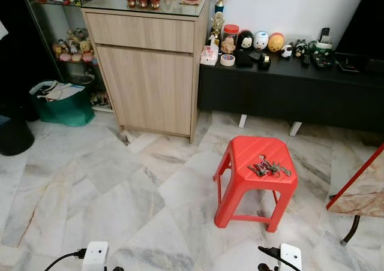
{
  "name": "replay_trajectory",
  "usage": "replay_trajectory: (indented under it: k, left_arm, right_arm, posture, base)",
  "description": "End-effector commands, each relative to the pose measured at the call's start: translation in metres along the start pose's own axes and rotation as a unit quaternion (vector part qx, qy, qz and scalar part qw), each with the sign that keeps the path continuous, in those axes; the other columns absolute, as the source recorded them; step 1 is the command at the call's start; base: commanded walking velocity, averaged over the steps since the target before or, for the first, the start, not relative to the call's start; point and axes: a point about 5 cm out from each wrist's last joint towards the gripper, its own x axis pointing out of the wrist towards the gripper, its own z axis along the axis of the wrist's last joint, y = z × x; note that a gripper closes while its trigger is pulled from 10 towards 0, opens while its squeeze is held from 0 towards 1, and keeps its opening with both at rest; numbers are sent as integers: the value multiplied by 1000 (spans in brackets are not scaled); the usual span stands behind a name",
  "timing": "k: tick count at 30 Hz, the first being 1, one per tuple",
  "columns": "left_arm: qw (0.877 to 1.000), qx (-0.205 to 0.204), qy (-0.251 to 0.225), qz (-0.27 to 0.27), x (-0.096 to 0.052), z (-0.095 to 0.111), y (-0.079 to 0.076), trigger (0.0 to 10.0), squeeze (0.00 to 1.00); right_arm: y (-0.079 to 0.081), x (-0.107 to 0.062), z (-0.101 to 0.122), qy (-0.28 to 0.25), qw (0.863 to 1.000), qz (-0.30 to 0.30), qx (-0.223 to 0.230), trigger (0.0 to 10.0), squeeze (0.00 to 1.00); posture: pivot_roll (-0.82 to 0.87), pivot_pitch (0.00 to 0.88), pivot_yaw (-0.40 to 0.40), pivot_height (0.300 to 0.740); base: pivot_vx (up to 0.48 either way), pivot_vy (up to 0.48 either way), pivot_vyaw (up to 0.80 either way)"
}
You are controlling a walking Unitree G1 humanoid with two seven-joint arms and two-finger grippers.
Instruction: Hang keys on a hook
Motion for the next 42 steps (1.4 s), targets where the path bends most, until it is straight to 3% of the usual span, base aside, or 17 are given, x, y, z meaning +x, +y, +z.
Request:
replay_trajectory:
  k: [1, 42]
  left_arm:
    - [1000, -1, 6, 0, -1, -3, 1, 10000, 0]
    - [1000, -6, -2, -4, 0, 0, -1, 10000, 0]
  right_arm:
    - [-1, 1, 5, -9, 1000, -4, -2, 10000, 0]
    - [2, 1, 8, -11, 1000, -5, -10, 10000, 0]
  posture:
    - [98, 0, -83, 740]
    - [98, 0, -96, 740]
  base:
    - [244, 0, 0]
    - [295, 0, -84]
